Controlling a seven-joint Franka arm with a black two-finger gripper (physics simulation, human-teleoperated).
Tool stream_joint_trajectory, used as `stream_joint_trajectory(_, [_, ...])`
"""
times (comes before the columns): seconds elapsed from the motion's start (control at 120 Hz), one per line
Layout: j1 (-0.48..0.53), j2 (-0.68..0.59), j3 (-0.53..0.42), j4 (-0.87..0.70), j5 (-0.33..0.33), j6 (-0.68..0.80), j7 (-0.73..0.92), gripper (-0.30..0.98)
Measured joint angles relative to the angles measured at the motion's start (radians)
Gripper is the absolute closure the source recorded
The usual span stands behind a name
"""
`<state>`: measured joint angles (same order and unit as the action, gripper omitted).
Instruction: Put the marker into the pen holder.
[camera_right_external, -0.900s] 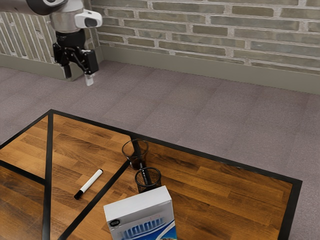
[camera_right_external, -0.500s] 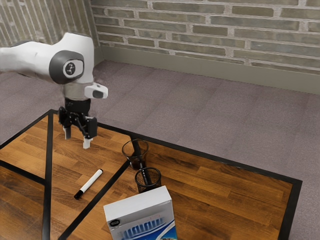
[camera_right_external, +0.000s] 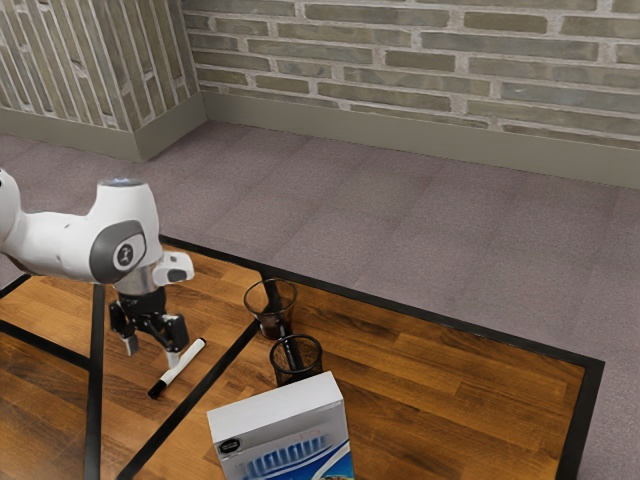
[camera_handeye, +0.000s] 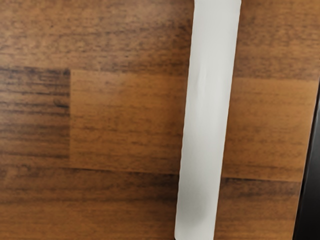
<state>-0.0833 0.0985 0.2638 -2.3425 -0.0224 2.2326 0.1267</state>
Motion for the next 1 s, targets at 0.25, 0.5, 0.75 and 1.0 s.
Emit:
stream_joint_trajectory(0.25, [-0.041, -0.004, 0.000, -0.105, 0.013, 0.213, 0.014, 0.05])
stream_joint_trajectory(0.5, [-0.043, -0.057, 0.001, -0.192, 0.014, 0.281, 0.030, 0.25])
stream_joint_trajectory(0.75, [-0.043, -0.033, 0.002, -0.199, 0.014, 0.301, 0.038, 0.47])
stream_joint_trajectory(1.0, [-0.042, -0.033, 0.002, -0.198, 0.020, 0.308, 0.034, 0.62])
